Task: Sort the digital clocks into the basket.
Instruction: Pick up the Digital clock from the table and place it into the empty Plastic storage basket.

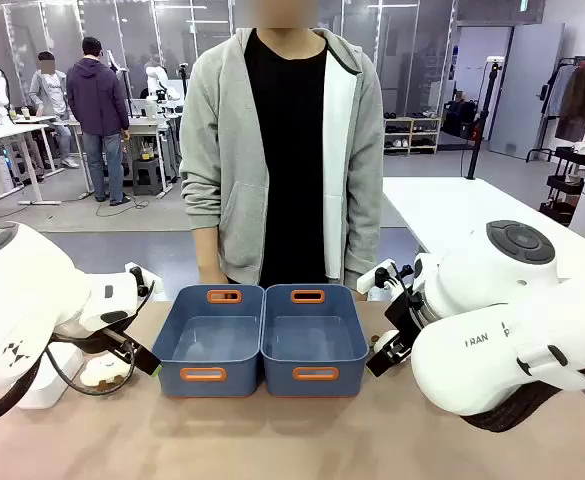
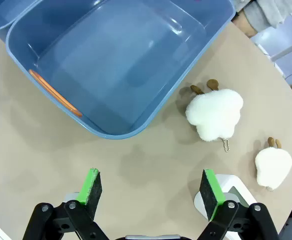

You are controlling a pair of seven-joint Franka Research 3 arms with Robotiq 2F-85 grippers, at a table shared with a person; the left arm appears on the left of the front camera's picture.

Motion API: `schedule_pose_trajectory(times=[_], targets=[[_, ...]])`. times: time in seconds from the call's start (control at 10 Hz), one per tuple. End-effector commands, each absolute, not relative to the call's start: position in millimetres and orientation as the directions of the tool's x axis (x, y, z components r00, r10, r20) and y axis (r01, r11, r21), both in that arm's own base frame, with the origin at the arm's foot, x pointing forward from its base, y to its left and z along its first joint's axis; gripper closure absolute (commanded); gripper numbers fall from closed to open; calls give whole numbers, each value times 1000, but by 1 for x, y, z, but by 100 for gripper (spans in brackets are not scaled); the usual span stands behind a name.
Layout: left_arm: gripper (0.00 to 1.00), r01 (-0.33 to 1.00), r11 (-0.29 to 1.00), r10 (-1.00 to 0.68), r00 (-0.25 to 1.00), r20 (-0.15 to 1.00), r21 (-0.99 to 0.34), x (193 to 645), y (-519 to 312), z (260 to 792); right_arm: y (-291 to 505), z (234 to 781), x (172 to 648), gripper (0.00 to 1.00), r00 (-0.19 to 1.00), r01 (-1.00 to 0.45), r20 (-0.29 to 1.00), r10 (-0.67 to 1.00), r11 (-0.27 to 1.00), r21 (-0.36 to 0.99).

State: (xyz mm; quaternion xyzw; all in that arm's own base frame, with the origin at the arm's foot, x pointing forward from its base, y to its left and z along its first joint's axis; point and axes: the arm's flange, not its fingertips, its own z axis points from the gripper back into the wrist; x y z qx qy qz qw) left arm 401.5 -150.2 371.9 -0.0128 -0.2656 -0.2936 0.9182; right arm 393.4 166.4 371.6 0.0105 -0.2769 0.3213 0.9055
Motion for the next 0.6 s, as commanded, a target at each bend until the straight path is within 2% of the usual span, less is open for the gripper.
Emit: schedule_pose_trajectory(times=[0.0, 0.5], targets=[[0, 546, 827, -533, 686, 495, 133, 401, -150, 372, 166, 372, 393, 0, 640, -588, 508, 576, 793, -159], [0, 546, 827, -533, 686, 495, 133, 401, -150, 372, 166, 372, 393, 0, 640, -588, 508, 576, 793, -159]])
